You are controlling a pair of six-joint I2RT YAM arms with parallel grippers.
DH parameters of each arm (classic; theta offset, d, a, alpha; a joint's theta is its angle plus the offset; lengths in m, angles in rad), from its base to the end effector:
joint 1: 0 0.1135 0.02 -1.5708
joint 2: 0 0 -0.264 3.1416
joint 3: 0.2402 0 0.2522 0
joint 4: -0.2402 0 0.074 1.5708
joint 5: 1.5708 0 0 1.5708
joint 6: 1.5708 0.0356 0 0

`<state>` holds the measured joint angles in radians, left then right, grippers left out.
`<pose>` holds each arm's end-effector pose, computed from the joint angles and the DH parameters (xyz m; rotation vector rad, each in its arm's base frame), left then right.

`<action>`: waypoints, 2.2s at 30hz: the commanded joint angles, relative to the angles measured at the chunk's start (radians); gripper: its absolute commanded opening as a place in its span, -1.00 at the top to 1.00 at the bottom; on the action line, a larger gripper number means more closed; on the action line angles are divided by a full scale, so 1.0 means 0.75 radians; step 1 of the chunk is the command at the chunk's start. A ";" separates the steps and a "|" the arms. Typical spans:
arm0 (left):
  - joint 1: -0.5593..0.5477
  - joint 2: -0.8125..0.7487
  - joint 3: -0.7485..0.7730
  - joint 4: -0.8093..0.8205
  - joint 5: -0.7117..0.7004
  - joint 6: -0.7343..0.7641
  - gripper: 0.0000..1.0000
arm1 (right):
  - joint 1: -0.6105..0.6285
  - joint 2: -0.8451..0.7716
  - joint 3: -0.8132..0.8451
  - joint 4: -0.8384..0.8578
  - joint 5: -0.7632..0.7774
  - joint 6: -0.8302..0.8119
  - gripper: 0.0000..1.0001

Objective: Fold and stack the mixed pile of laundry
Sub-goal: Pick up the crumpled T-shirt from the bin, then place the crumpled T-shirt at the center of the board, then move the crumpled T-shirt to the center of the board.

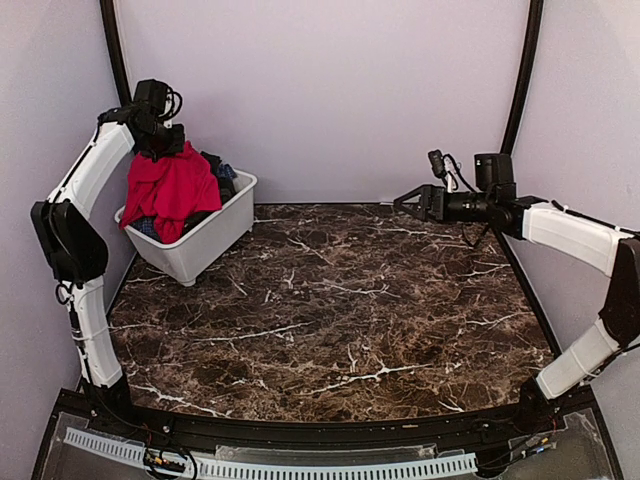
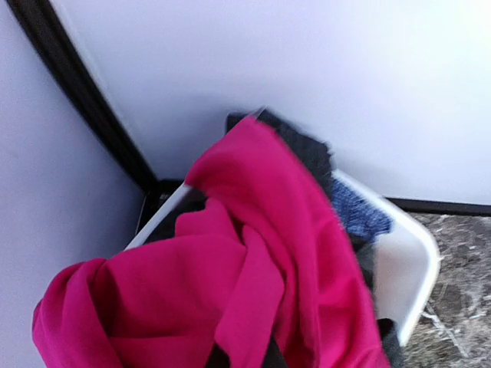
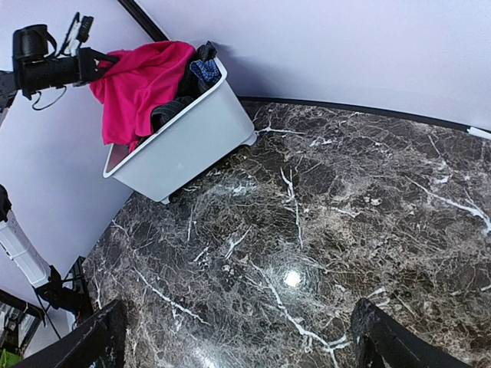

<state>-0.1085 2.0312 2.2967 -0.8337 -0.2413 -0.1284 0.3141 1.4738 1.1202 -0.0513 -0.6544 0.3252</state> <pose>0.4477 -0.0402 0.4138 -0.1618 2.1167 0.1178 0.3157 0.1253 0.3074 -0.4343 1.9926 1.0536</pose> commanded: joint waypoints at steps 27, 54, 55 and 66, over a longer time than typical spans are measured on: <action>-0.676 -0.089 -0.273 0.229 0.565 -0.075 -0.65 | -0.210 -0.284 -0.173 -0.101 0.155 -0.004 -0.97; -0.860 -0.474 -1.710 0.807 0.806 -0.525 -0.33 | 0.272 0.089 -0.432 -0.110 0.171 0.043 -0.68; -0.866 -0.442 -1.707 0.820 0.827 -0.538 -0.30 | 0.272 0.131 -0.428 -0.083 0.156 0.054 -0.68; -0.897 -0.270 -1.570 0.989 0.902 -0.582 0.70 | 0.092 0.479 -0.198 -0.042 0.200 0.062 -0.65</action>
<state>-0.7773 1.8030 1.0363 -0.1665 0.4015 -0.5583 0.4736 1.7775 0.9215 -0.0986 -0.5484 0.3588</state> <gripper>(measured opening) 0.237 0.831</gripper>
